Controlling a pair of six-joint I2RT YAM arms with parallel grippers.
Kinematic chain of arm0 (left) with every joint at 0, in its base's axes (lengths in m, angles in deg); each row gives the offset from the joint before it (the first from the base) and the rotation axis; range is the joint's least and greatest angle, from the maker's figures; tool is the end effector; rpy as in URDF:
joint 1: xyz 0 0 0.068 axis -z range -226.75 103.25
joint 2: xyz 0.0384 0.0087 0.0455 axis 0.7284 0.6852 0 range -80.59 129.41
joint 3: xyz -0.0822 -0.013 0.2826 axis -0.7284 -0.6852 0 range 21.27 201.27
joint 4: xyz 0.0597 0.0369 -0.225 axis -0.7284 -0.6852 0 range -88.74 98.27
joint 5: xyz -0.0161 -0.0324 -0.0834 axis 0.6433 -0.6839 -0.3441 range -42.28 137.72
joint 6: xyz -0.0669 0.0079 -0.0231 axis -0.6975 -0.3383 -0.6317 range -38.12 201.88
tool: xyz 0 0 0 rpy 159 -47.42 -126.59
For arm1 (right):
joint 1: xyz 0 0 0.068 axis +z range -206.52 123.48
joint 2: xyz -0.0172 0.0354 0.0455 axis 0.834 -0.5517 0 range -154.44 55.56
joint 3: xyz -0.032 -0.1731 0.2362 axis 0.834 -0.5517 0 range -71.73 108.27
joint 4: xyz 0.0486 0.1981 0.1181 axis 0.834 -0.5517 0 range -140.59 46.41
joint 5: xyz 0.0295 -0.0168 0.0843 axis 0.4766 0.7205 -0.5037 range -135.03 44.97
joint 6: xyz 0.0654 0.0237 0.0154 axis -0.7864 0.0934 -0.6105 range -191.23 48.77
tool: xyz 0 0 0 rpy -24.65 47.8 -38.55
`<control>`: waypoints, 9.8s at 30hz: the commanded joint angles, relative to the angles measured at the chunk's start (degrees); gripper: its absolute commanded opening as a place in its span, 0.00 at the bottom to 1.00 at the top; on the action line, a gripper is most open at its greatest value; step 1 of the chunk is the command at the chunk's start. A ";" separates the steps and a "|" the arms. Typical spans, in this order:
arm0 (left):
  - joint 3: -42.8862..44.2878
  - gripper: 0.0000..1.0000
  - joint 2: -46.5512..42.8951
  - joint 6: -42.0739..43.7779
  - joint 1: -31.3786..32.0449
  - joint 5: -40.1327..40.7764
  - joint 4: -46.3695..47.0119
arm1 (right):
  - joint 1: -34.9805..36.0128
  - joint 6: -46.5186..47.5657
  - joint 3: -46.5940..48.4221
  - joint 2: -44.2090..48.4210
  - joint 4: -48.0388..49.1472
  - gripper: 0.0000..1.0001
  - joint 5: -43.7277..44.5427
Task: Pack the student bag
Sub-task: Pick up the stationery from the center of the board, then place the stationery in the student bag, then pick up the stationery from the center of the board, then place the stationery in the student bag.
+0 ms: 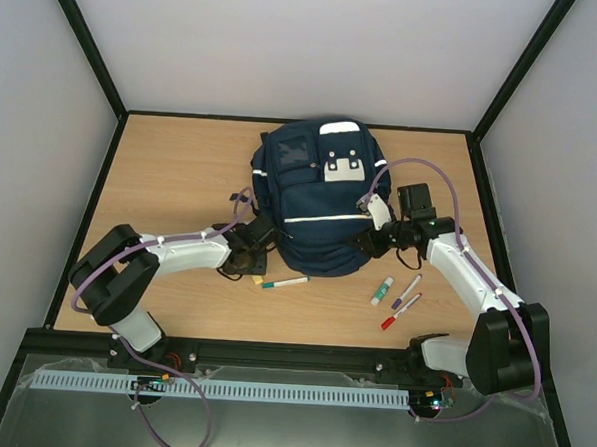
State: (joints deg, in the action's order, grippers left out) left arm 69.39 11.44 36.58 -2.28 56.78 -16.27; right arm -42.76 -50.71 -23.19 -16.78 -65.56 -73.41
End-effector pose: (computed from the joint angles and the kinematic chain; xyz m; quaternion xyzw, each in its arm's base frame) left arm 0.2039 -0.1872 0.1697 -0.0218 0.9792 -0.0766 0.1868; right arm 0.2301 0.0850 0.2636 -0.3528 0.8311 0.2052 0.3777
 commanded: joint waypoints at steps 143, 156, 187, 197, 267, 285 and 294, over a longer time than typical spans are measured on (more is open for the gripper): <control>3.97 0.52 -6.51 -32.78 2.90 -3.06 42.31 | 19.20 -3.73 32.95 -20.27 -6.15 0.01 26.84; -9.57 0.57 -28.87 4.49 9.76 -3.76 19.27 | 19.11 -2.57 18.34 -14.31 3.76 0.01 27.92; 10.37 0.60 -13.72 31.10 -15.22 -12.89 0.50 | 29.00 11.38 7.33 -6.38 -2.77 0.42 9.47; 4.11 0.61 -17.72 29.39 -26.26 -18.99 5.14 | 39.18 15.07 13.07 -21.78 -2.88 0.29 19.91; 11.60 0.54 1.18 70.48 5.40 9.12 17.88 | 4.35 14.94 4.34 7.68 -23.06 0.01 9.84; 17.29 0.20 10.79 75.88 6.69 16.01 25.19 | 4.35 13.87 4.91 7.22 -23.03 0.02 10.37; 23.30 0.04 8.01 67.62 5.56 6.47 23.84 | 5.14 16.97 8.93 6.47 -22.34 0.02 17.13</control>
State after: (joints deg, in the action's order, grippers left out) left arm 87.88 21.86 109.45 3.97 69.15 4.82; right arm -38.17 -35.90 -17.66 -10.09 -87.29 -59.82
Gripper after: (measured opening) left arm 0.063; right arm 0.103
